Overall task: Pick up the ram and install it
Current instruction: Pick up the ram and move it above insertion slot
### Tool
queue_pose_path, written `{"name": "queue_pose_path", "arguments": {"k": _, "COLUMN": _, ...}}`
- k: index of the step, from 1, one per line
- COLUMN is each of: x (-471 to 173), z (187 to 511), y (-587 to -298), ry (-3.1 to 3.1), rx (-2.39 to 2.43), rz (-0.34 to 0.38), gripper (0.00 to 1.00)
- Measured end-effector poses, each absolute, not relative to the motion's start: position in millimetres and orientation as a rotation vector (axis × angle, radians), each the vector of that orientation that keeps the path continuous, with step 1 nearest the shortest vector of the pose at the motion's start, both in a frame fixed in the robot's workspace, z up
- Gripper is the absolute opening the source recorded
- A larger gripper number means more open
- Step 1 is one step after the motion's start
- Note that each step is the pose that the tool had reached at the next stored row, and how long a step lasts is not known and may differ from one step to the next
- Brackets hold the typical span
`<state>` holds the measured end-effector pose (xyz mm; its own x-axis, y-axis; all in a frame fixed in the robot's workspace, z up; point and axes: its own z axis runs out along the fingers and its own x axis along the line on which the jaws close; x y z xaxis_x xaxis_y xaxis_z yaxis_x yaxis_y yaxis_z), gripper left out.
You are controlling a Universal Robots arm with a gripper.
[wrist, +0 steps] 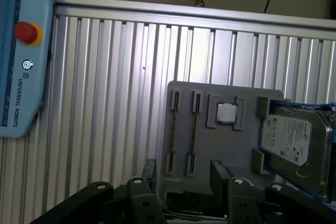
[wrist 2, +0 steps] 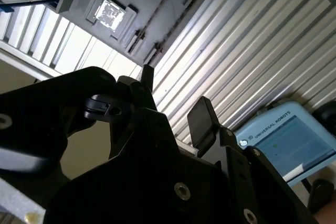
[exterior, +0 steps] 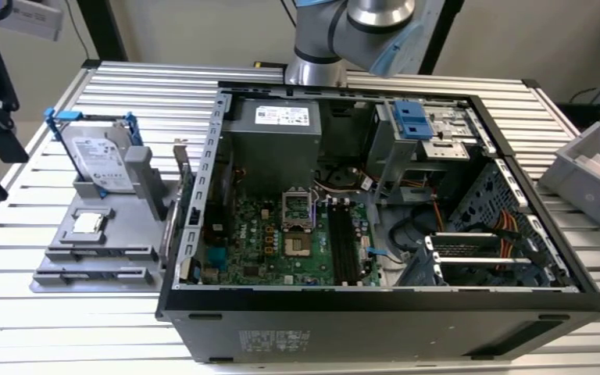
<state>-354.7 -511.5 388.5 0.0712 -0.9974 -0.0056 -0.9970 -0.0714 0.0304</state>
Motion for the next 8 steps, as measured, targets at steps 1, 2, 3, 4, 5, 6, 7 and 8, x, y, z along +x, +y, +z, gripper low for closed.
{"name": "queue_pose_path", "arguments": {"k": 1, "x": -354.7, "z": 388.1, "y": -511.5, "ry": -2.131, "rx": 2.283, "rz": -0.039, "gripper": 1.00}}
{"name": "queue_pose_path", "arguments": {"k": 2, "x": -354.7, "z": 387.8, "y": -511.5, "ry": -2.133, "rx": 2.281, "rz": -0.039, "gripper": 1.00}}
{"name": "queue_pose_path", "arguments": {"k": 3, "x": -354.7, "z": 387.3, "y": -511.5, "ry": -2.135, "rx": 2.279, "rz": -0.039, "gripper": 1.00}}
{"name": "queue_pose_path", "arguments": {"k": 4, "x": -354.7, "z": 386.8, "y": -511.5, "ry": -2.136, "rx": 2.278, "rz": -0.039, "gripper": 1.00}}
{"name": "queue_pose_path", "arguments": {"k": 5, "x": -354.7, "z": 386.4, "y": -511.5, "ry": -2.138, "rx": 2.277, "rz": -0.039, "gripper": 1.00}}
{"name": "queue_pose_path", "arguments": {"k": 6, "x": -354.7, "z": 386.0, "y": -511.5, "ry": -2.139, "rx": 2.276, "rz": -0.039, "gripper": 1.00}}
{"name": "queue_pose_path", "arguments": {"k": 7, "x": -354.7, "z": 385.5, "y": -511.5, "ry": -2.140, "rx": 2.275, "rz": -0.039, "gripper": 1.00}}
{"name": "queue_pose_path", "arguments": {"k": 8, "x": -354.7, "z": 385.0, "y": -511.5, "ry": -2.141, "rx": 2.274, "rz": -0.039, "gripper": 1.00}}
